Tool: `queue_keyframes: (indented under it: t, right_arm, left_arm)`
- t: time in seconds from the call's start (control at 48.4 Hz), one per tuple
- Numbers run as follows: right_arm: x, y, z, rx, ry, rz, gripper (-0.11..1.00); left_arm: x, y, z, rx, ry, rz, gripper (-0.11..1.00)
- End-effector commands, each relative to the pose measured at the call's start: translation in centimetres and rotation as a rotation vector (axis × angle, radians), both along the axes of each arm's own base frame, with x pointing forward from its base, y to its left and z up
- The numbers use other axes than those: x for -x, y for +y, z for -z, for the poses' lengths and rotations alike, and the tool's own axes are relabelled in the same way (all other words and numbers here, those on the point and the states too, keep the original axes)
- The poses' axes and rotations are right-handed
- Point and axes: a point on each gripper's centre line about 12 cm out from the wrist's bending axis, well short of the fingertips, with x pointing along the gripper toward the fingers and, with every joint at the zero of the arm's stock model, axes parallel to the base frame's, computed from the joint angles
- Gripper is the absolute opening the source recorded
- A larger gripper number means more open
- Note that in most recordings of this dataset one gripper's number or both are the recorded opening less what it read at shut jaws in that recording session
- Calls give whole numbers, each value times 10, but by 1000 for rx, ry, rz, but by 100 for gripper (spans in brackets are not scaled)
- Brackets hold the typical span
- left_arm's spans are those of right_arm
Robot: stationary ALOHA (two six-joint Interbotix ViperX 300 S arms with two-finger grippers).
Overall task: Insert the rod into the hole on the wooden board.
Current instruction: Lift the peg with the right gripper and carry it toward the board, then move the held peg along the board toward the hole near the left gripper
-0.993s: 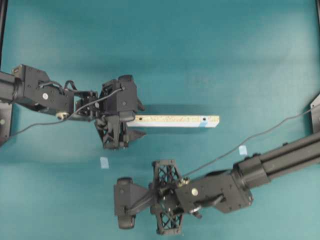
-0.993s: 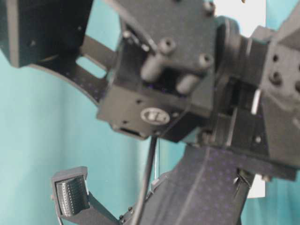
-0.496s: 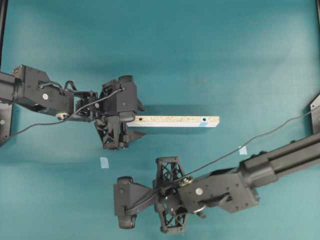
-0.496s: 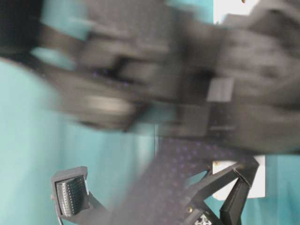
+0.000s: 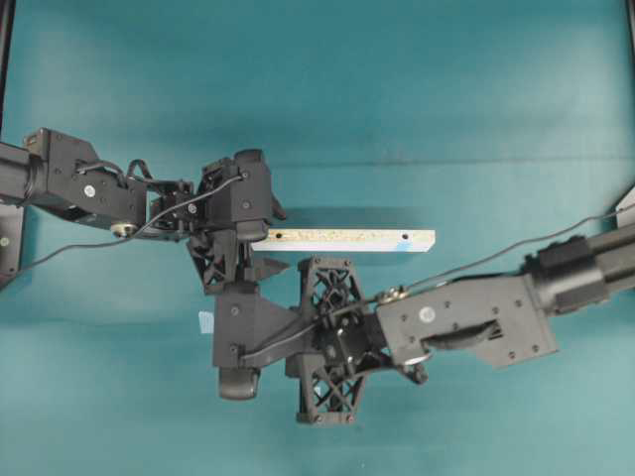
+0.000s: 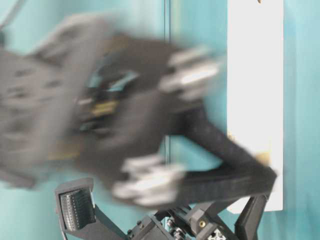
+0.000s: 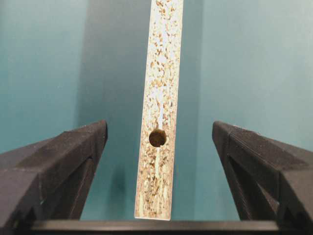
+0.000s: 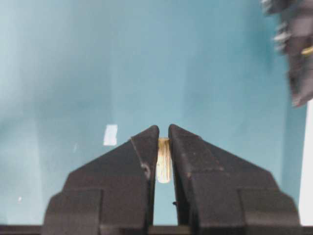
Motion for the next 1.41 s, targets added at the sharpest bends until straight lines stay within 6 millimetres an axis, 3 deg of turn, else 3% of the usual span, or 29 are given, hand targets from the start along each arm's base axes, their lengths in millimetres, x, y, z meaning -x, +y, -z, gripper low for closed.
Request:
queue_keyframes:
  t: [0.0, 0.248, 0.91, 1.158, 1.385]
  right_arm:
    - [3, -5, -29, -20, -88, -1, 9]
    - [11, -14, -37, 0, -222, -36, 9]
    - [70, -43, -40, -63, -537, -96, 9]
    - [89, -51, -22, -51, -532, -109, 9]
    - [101, -70, -19, -52, -607, -97, 9]
  left_arm:
    - [-3, -1, -7, 8, -23, -5, 100]
    - [-1, -1, -5, 8, -2, -4, 100]
    - [-2, -1, 2, 0, 11, 3, 93]
    - [-3, -1, 2, -5, -6, 7, 74]
    - [-4, -1, 0, -9, -24, 9, 57]
